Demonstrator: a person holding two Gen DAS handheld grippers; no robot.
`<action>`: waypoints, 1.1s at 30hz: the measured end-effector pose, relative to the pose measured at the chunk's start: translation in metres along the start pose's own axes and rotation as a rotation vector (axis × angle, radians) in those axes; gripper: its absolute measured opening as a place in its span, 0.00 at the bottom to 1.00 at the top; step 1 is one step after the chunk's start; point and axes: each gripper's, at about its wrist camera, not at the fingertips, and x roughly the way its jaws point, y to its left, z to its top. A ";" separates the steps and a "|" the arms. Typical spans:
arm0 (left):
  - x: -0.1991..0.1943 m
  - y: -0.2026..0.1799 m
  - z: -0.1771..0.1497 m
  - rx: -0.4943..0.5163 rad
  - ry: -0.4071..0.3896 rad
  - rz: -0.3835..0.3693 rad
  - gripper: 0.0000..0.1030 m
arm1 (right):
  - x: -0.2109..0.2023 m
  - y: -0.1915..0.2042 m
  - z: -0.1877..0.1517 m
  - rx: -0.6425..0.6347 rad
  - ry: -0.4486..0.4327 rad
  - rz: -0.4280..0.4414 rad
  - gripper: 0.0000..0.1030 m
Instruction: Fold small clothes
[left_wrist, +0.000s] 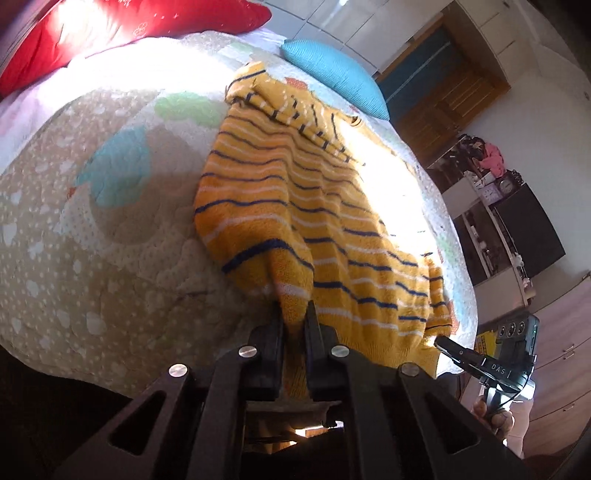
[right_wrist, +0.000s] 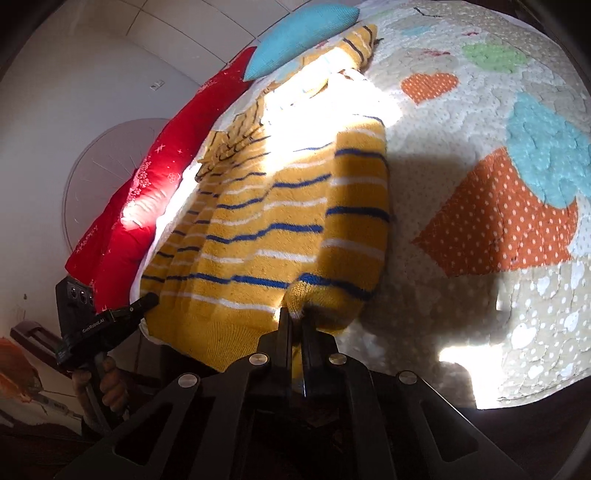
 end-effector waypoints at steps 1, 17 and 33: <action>-0.004 -0.006 0.008 0.013 -0.019 -0.007 0.08 | -0.005 0.007 0.009 -0.019 -0.019 0.012 0.05; 0.154 -0.033 0.267 0.042 -0.039 0.194 0.09 | 0.094 0.018 0.289 -0.052 -0.143 -0.147 0.08; 0.120 -0.013 0.289 0.089 -0.119 0.182 0.66 | 0.090 0.014 0.312 -0.165 -0.112 -0.207 0.55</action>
